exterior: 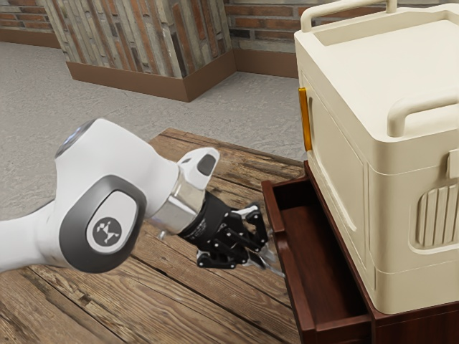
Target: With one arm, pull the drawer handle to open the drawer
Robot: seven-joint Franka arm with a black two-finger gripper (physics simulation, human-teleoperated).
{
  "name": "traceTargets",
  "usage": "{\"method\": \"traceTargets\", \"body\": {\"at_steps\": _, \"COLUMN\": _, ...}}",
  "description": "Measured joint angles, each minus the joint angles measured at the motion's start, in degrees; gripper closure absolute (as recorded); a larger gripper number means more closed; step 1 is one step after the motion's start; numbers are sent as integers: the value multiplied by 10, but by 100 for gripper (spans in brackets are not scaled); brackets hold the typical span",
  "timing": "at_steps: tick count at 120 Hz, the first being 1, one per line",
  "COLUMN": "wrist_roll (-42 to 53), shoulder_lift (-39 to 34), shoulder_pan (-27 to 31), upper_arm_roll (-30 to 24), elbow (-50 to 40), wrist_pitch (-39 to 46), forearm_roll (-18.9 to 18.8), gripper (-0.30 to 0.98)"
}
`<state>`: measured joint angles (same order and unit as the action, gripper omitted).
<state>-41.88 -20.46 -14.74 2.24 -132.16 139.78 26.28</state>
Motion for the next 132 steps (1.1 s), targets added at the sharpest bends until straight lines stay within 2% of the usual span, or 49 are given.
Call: {"method": "traceTargets", "body": {"at_steps": 132, "wrist_roll": 11, "shoulder_lift": -64, "shoulder_pan": 14, "upper_arm_roll": 14, "elbow": -54, "wrist_pitch": -15, "forearm_roll": -1, "gripper": 68}}
